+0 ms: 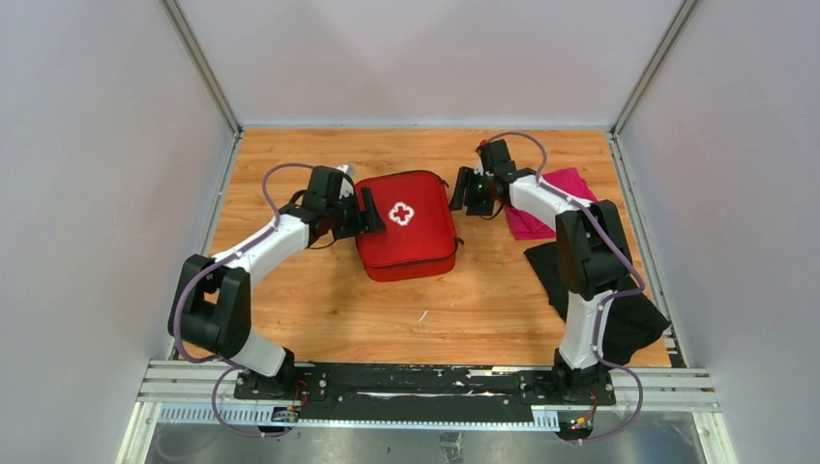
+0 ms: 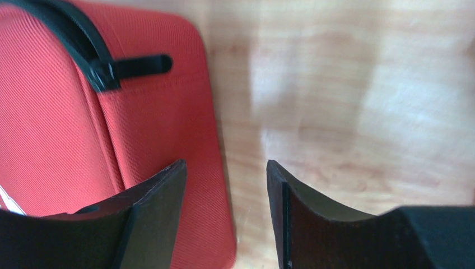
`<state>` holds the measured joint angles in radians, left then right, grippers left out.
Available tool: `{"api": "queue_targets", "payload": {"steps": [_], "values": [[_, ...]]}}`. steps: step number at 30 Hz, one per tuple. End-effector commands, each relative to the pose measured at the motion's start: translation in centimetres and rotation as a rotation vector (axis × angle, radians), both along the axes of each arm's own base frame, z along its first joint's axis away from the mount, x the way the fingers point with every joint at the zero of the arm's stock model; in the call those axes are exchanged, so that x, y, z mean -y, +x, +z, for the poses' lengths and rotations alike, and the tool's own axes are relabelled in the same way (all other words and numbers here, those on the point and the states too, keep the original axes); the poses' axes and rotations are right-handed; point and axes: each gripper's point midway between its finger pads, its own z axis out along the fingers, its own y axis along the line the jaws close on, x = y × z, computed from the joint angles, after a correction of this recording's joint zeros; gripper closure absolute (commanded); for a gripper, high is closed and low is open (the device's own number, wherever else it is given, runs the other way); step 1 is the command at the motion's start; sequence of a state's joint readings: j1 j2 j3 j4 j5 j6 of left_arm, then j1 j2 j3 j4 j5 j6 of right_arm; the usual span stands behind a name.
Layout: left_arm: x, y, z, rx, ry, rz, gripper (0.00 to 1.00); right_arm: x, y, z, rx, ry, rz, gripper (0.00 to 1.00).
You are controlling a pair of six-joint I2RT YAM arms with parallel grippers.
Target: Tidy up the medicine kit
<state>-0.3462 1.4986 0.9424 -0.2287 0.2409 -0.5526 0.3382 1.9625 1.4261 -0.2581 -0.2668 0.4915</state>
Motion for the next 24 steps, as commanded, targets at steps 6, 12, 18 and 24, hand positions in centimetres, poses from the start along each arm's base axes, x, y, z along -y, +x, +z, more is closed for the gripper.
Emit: {"api": "queue_targets", "payload": {"steps": [6, 12, 18, 24], "values": [[-1.3, 3.5, 1.5, 0.002, 0.132, -0.007, 0.24, -2.5, -10.5, -2.2, -0.158, 0.039, 0.084, 0.41], [-1.7, 4.6, 1.5, -0.04, 0.196, -0.012, 0.25, -4.4, -13.5, -0.6, -0.066, 0.019, 0.202, 0.41], [-3.4, 5.1, 2.4, -0.035, 0.221, 0.021, 0.25, 0.0, -13.4, 1.1, 0.105, -0.18, 0.191, 0.38], [-4.5, 5.7, 3.7, -0.011, 0.29, -0.004, 0.25, 7.6, -12.6, 3.6, 0.242, -0.393, 0.027, 0.31]]}}
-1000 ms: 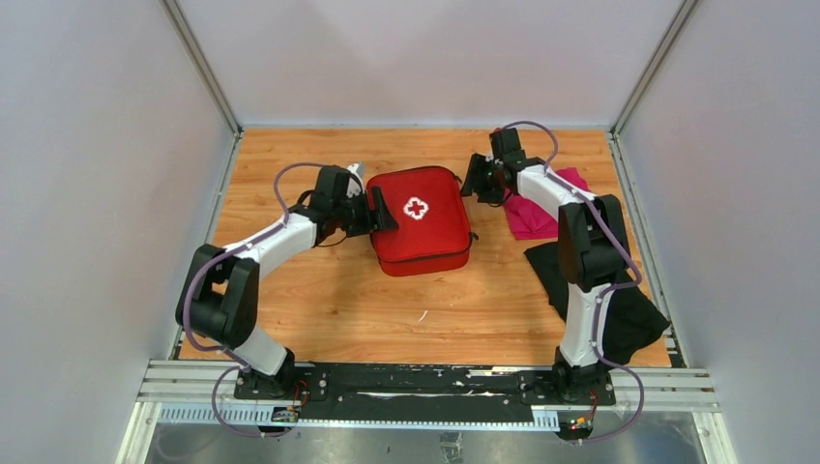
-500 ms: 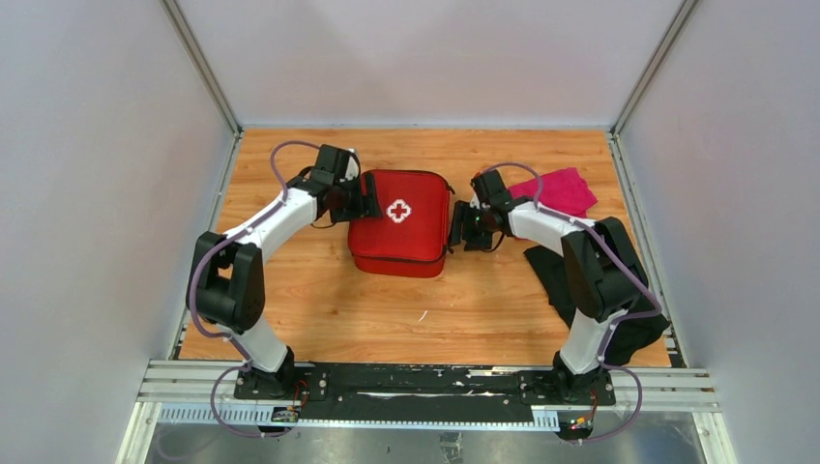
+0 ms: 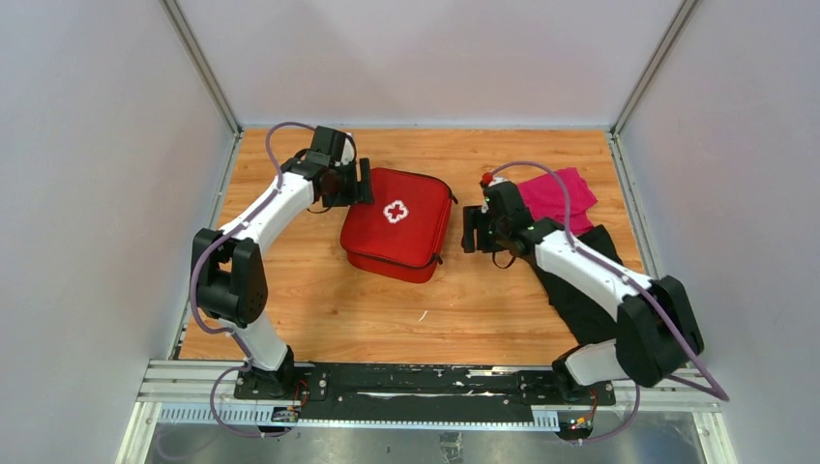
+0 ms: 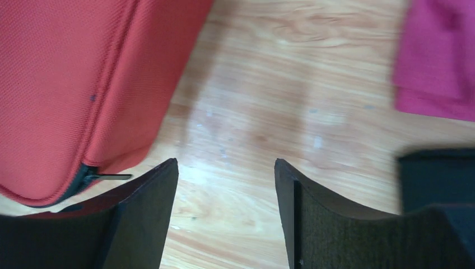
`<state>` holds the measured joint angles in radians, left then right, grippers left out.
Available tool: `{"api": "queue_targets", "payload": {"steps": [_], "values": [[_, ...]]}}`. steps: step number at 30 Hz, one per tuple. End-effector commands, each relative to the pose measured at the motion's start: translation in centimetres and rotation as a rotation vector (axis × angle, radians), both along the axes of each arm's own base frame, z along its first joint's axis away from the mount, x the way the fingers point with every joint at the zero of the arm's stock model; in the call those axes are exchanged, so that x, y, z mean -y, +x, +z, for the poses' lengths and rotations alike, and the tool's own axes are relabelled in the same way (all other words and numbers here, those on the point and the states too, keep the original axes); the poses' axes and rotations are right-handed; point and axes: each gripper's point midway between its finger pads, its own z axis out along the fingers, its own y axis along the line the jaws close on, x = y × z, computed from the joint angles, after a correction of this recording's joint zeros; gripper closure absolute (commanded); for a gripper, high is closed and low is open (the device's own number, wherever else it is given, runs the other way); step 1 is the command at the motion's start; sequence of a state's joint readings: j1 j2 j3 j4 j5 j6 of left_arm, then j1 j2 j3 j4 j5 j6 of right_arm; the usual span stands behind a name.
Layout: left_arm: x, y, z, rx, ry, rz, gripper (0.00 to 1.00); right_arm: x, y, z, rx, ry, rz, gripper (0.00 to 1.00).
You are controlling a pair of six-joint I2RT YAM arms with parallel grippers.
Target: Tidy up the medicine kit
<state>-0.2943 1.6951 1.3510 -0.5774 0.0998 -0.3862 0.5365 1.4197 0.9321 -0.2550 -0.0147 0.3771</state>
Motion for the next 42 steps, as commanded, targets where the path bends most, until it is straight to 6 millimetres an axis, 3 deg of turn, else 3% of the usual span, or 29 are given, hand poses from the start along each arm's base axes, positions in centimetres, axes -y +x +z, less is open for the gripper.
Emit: {"api": "queue_targets", "payload": {"steps": [1, 3, 7, 13, 17, 22, 28, 42], "values": [[-1.0, 0.3, 1.1, 0.02, 0.059, -0.033, 0.24, 5.7, 0.4, 1.4, 0.1, -0.143, -0.081, 0.3], [-1.0, 0.1, 0.9, 0.023, 0.061, -0.041, 0.25, 5.5, -0.2, 2.1, 0.112, -0.099, -0.012, 0.26], [-0.9, -0.3, 0.4, 0.022, 0.053, -0.053, 0.24, 2.6, -2.1, 3.0, 0.146, 0.016, 0.243, 0.2], [-0.2, -0.3, 0.4, 0.017, 0.021, -0.078, 0.25, -2.0, -4.0, 3.7, 0.171, 0.231, 0.529, 0.21], [-0.2, -0.3, 0.1, 0.011, 0.024, -0.081, 0.24, -4.4, -3.9, 3.2, 0.151, 0.333, 0.645, 0.22], [-0.2, -0.2, 0.0, 0.012, 0.026, -0.076, 0.25, -5.9, -2.5, 2.1, 0.126, 0.381, 0.69, 0.27], [-0.1, -0.1, -0.2, 0.008, 0.023, -0.078, 0.25, -7.0, -2.2, 1.3, 0.114, 0.439, 0.742, 0.32], [0.1, -0.1, 0.1, 0.011, 0.009, -0.083, 0.26, -7.8, -2.2, -0.1, 0.06, 0.493, 0.766, 0.51]]}}
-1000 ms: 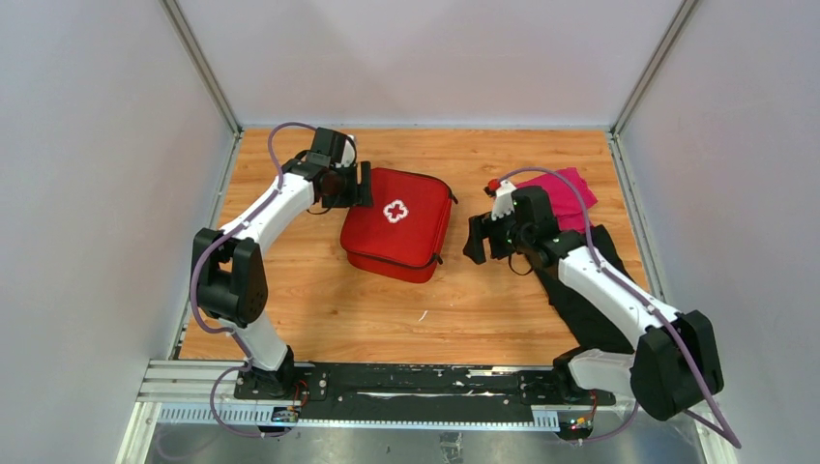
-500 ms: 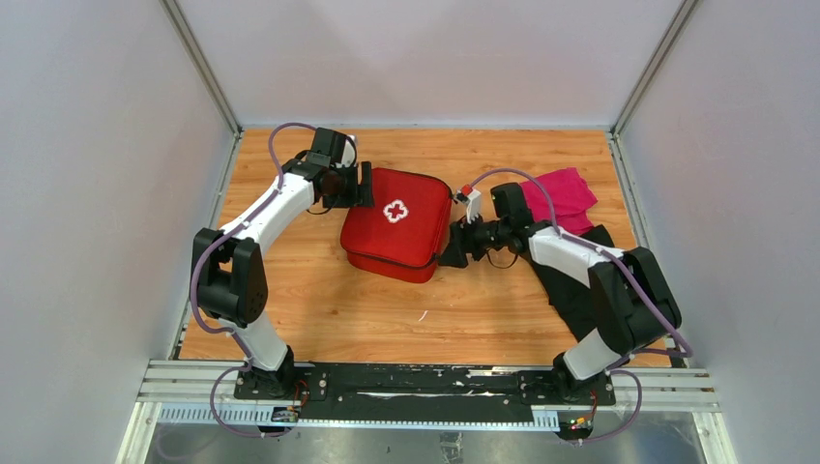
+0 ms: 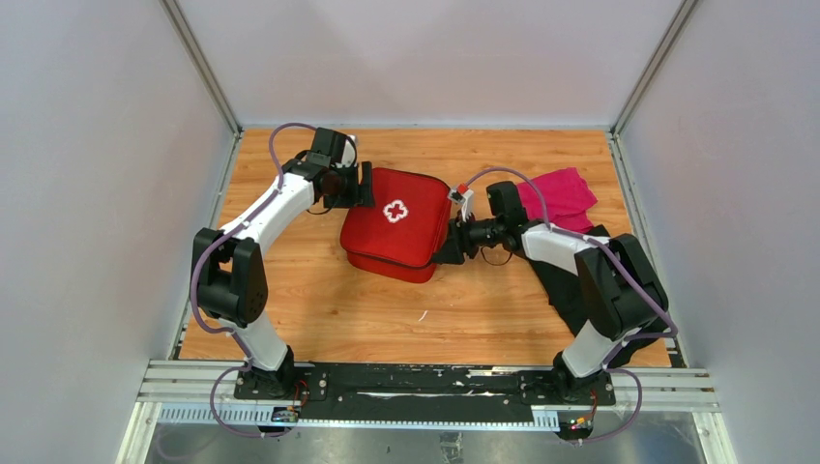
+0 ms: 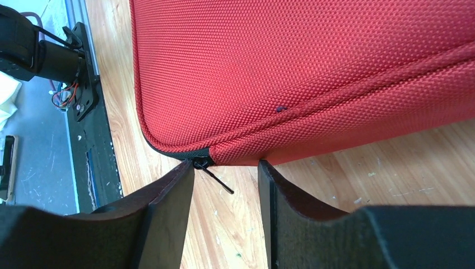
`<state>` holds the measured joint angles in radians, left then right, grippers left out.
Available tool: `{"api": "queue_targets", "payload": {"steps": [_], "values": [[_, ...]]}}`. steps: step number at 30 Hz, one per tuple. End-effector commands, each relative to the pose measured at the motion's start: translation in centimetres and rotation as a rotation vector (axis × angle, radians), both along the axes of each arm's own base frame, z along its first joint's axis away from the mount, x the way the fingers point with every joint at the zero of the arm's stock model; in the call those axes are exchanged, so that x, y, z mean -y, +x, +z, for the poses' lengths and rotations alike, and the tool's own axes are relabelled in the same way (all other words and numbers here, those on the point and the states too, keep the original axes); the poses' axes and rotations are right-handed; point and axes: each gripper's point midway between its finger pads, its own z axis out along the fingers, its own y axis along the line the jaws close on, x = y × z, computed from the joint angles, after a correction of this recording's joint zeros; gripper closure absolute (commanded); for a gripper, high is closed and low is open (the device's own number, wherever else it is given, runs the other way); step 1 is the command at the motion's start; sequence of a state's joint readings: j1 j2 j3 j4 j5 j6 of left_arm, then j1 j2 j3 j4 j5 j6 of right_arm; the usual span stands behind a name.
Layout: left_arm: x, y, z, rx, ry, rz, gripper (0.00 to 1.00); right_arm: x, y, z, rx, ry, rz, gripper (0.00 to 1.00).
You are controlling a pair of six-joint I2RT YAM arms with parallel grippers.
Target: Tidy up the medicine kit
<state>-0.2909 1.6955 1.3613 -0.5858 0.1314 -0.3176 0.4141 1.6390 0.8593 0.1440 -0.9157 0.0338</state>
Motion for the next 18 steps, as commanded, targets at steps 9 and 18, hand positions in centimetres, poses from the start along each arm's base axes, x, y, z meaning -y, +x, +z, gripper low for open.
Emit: {"api": "queue_targets", "payload": {"steps": [9, 18], "values": [[0.0, 0.0, -0.3, -0.006, -0.008, -0.011, 0.26, -0.3, -0.4, 0.6, -0.009, 0.057, 0.043, 0.64], [0.0, 0.1, -0.6, -0.013, -0.006, -0.011, 0.26, -0.4, -1.0, 0.3, -0.024, 0.076, 0.067, 0.61]]}}
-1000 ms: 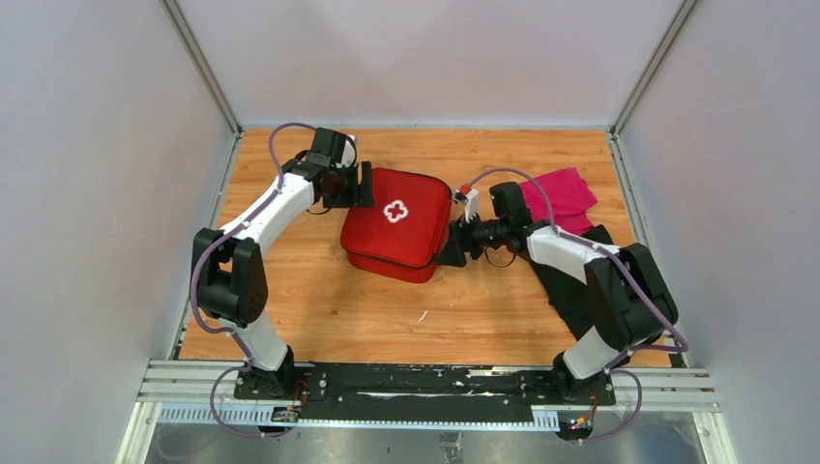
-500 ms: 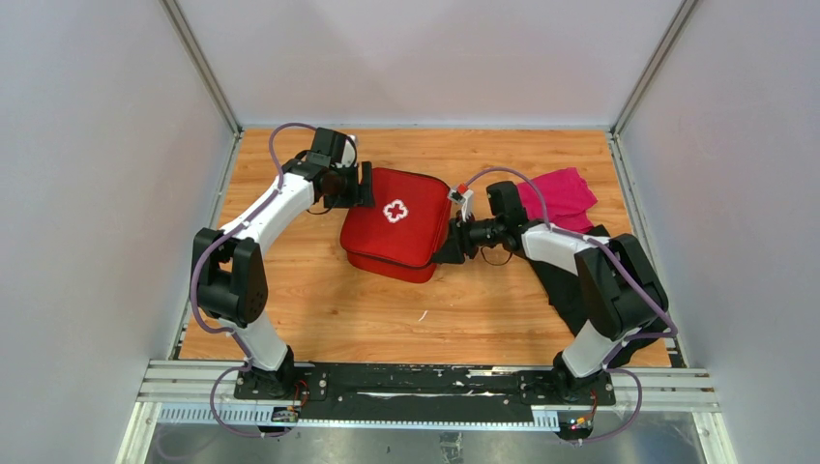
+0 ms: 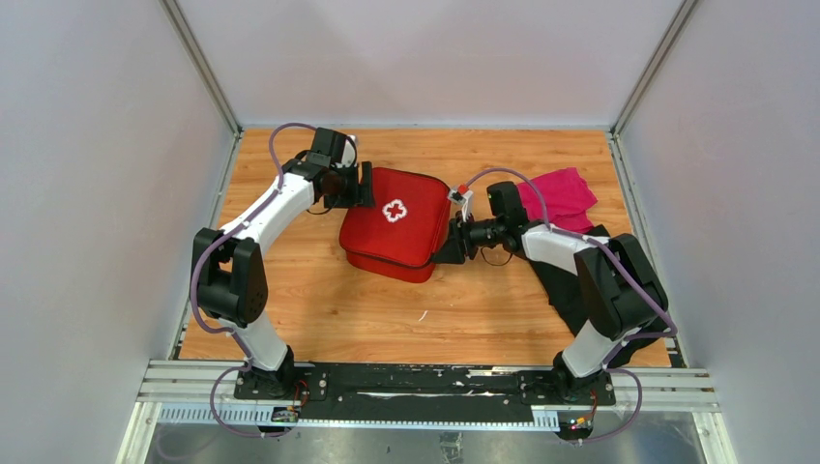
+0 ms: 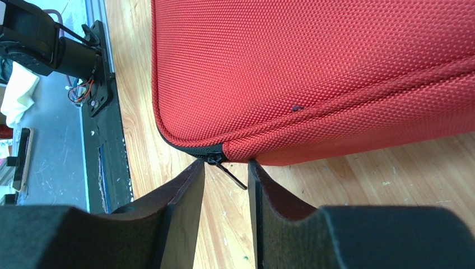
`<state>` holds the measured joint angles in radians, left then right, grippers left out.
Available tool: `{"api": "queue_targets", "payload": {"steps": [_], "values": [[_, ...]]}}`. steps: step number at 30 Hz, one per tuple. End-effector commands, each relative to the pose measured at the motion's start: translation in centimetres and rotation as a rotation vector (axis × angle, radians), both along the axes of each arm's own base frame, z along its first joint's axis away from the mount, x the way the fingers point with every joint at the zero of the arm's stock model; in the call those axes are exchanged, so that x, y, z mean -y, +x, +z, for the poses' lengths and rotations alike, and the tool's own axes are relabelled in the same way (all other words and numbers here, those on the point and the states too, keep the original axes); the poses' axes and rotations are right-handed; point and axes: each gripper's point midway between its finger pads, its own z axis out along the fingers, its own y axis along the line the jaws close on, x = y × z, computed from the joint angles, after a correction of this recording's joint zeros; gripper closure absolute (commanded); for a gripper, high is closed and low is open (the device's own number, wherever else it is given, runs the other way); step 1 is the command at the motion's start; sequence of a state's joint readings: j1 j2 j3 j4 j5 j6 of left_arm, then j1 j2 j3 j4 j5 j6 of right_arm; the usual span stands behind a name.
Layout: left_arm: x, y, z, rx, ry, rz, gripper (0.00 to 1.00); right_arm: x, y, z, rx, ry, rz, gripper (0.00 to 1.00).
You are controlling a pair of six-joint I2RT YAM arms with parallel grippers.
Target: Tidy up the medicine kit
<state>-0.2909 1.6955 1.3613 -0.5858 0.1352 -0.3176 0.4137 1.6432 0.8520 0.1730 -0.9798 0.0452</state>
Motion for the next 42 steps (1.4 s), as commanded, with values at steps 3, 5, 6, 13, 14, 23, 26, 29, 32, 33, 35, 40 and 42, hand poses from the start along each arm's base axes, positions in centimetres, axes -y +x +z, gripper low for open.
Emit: {"api": "queue_targets", "payload": {"steps": [3, 5, 6, 13, 14, 23, 26, 29, 32, 33, 35, 40, 42], "values": [[0.0, 0.1, -0.7, -0.015, -0.003, -0.009, 0.26, 0.0, -0.5, -0.1, -0.015, 0.038, 0.035, 0.62], [0.0, 0.1, -0.7, -0.014, -0.003, -0.01, 0.26, -0.1, -0.8, 0.1, -0.016, 0.049, 0.05, 0.62], [0.0, 0.1, -0.6, -0.013, -0.003, -0.009, 0.26, -0.1, -0.9, 0.2, -0.018, 0.053, 0.056, 0.6], [0.0, 0.1, -0.6, -0.015, -0.006, -0.012, 0.26, -0.1, -1.2, 0.0, -0.023, 0.053, 0.063, 0.57], [0.0, 0.0, -0.7, -0.016, -0.006, -0.012, 0.26, 0.0, -1.2, -0.2, -0.025, 0.046, 0.062, 0.59], [0.1, 0.1, -0.8, -0.022, -0.009, -0.014, 0.26, 0.1, -1.5, -1.3, -0.031, -0.001, 0.078, 0.72], [0.0, 0.1, -0.9, -0.023, -0.008, -0.013, 0.26, 0.1, -1.5, -1.3, -0.03, -0.002, 0.077, 0.76], [0.1, 0.1, -0.9, -0.023, -0.01, -0.015, 0.26, 0.1, -1.4, -1.3, -0.028, -0.004, 0.073, 0.81], [0.0, 0.1, -0.9, -0.026, -0.01, -0.013, 0.26, 0.2, -1.3, -1.3, -0.02, -0.007, 0.063, 0.87], [0.0, 0.1, -1.0, -0.027, -0.01, -0.014, 0.26, 0.2, -1.2, -1.3, -0.017, -0.009, 0.058, 0.89], [0.0, 0.0, -1.1, -0.03, -0.009, -0.014, 0.26, 0.3, -1.2, -1.2, -0.009, -0.015, 0.049, 0.92], [-0.1, 0.1, -1.2, -0.034, -0.008, -0.011, 0.27, 1.1, -0.8, -0.5, 0.043, -0.05, -0.011, 0.98], [-0.1, 0.2, -1.1, -0.031, -0.009, -0.011, 0.26, 1.6, -0.5, -0.3, 0.061, -0.083, -0.049, 1.0]]}}
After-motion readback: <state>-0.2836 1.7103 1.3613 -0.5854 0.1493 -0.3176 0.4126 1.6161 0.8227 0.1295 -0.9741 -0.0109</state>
